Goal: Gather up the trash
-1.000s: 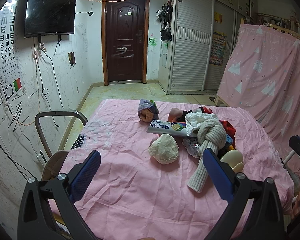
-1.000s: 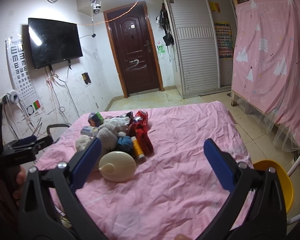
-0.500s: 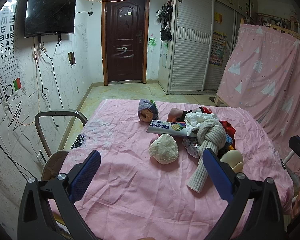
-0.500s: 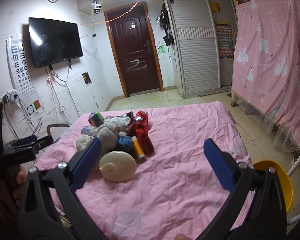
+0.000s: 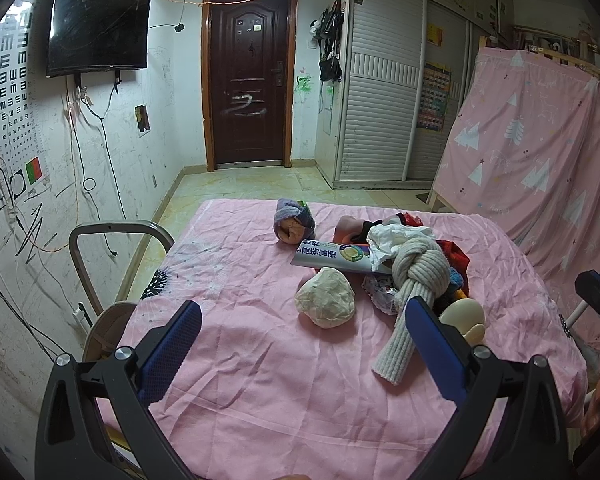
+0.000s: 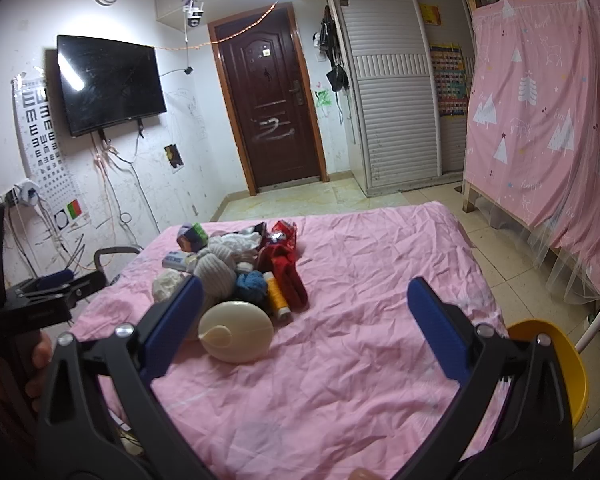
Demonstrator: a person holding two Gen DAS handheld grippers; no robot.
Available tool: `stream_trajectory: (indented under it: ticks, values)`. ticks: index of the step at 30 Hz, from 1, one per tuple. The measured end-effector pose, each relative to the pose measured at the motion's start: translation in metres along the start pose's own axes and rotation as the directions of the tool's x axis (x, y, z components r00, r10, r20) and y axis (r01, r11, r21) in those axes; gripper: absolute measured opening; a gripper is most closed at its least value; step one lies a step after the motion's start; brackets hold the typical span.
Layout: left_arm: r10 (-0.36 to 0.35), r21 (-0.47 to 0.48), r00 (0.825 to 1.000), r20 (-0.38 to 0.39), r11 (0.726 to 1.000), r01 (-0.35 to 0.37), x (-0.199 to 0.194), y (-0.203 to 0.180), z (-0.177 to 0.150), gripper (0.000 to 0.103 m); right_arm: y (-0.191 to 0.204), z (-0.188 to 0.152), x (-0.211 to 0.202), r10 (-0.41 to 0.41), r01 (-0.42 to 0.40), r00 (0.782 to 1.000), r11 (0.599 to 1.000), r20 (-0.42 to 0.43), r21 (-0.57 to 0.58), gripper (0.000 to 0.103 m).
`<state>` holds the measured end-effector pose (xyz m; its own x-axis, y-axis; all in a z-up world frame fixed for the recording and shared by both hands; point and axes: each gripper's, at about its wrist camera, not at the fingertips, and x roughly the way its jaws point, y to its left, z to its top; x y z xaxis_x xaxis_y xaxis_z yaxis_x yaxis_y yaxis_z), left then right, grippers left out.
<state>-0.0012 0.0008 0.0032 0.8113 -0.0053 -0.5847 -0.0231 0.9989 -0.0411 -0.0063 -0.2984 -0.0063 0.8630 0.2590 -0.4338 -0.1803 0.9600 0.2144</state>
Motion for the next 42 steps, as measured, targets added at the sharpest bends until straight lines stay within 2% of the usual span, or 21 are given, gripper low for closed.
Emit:
stream_trajectory:
  ticks: [26, 33, 42]
  values:
    - [-0.009, 0.011, 1.0, -0.012, 1.0, 0.009, 0.001, -0.004, -0.003, 0.093, -0.002, 0.0, 0.0, 0.008, -0.008, 1.0, 1.0, -0.009, 0.0, 0.099]
    - [-0.052, 0.049, 0.995, -0.084, 0.997, 0.056, 0.026, -0.016, -0.011, 0.093, 0.013, -0.013, 0.018, 0.088, -0.091, 0.993, 0.995, -0.078, -0.046, 0.099]
    - [-0.102, 0.111, 0.982, -0.157, 0.986, 0.121, 0.058, -0.044, -0.017, 0.092, 0.028, -0.027, 0.056, 0.15, -0.172, 0.965, 0.981, -0.216, -0.086, 0.098]
